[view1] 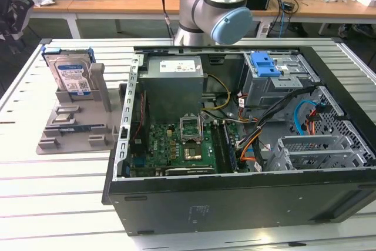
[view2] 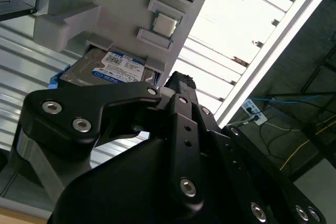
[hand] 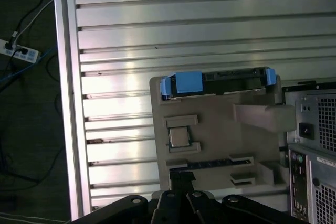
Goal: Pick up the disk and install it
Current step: 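Reach for the disk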
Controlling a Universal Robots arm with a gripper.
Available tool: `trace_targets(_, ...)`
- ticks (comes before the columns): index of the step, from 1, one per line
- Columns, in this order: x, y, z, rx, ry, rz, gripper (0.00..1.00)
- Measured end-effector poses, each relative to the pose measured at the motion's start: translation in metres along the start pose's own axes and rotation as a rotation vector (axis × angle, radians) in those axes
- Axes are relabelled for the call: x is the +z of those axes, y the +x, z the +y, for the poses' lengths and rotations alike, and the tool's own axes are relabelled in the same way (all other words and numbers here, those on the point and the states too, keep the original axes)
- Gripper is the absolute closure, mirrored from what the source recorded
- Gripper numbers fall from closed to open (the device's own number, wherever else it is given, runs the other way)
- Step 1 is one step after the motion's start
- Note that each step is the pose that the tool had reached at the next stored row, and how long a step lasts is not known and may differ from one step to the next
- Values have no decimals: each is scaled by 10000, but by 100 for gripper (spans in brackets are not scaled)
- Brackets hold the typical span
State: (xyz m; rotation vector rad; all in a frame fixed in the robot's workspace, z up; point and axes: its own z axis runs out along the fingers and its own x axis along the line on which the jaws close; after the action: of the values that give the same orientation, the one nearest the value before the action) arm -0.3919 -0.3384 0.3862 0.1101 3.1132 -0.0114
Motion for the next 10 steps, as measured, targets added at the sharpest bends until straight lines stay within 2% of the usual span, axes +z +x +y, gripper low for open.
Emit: trace_targets(10, 22, 2, 24, 0, 0, 0, 89)
